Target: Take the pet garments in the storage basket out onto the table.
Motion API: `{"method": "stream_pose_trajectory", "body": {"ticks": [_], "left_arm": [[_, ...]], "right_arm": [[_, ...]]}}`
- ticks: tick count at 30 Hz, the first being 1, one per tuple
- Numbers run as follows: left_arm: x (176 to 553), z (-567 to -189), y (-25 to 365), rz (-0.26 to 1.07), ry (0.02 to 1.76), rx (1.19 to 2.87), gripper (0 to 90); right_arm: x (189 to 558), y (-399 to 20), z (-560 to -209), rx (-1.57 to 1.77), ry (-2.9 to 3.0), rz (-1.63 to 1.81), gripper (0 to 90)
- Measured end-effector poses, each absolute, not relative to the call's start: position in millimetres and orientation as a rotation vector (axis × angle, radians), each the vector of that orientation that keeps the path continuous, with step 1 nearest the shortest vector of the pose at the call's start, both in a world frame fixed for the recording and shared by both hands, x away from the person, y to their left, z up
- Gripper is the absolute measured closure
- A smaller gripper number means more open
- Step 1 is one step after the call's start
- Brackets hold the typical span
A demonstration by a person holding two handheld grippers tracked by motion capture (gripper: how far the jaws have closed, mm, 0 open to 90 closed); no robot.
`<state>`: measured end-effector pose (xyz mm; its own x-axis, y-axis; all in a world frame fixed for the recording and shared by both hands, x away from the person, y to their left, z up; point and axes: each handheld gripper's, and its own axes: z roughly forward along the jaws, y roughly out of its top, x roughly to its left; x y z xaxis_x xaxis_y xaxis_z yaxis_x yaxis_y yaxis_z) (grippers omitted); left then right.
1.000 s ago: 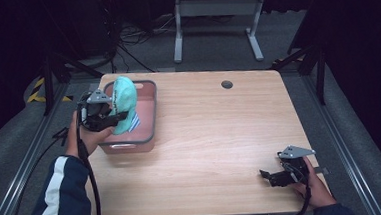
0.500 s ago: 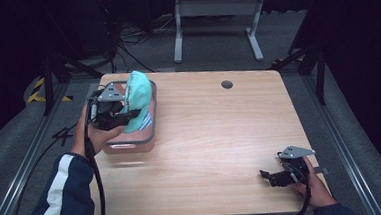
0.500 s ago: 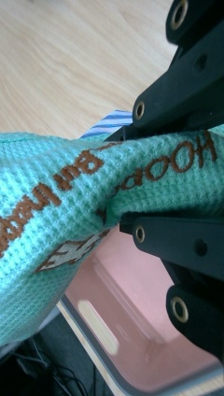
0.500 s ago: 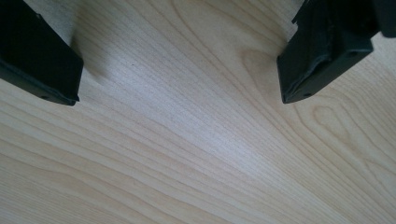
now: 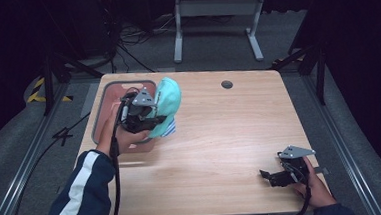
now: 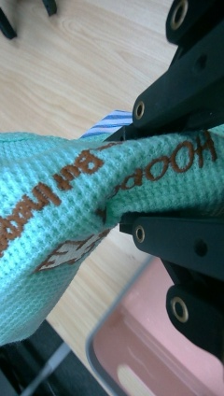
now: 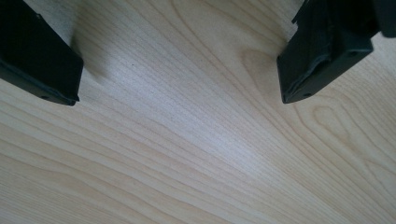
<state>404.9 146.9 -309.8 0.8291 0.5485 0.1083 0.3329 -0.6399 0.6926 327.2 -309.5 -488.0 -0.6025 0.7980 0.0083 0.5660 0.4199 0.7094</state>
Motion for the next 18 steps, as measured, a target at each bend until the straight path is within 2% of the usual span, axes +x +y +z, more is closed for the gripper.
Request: {"method": "stream_pose_trajectory", "body": {"ticks": [11, 18], "left_arm": [[409, -335, 91, 0.309, 0.532, 2.412, 73.8], [413, -355, 69, 0.259, 0.511, 2.468, 73.8]], "right_arm": [[327, -310, -488, 1.17, 2.351, 0.982, 0.4], [327, -310, -488, 1.169, 2.351, 0.981, 0.4]]}}
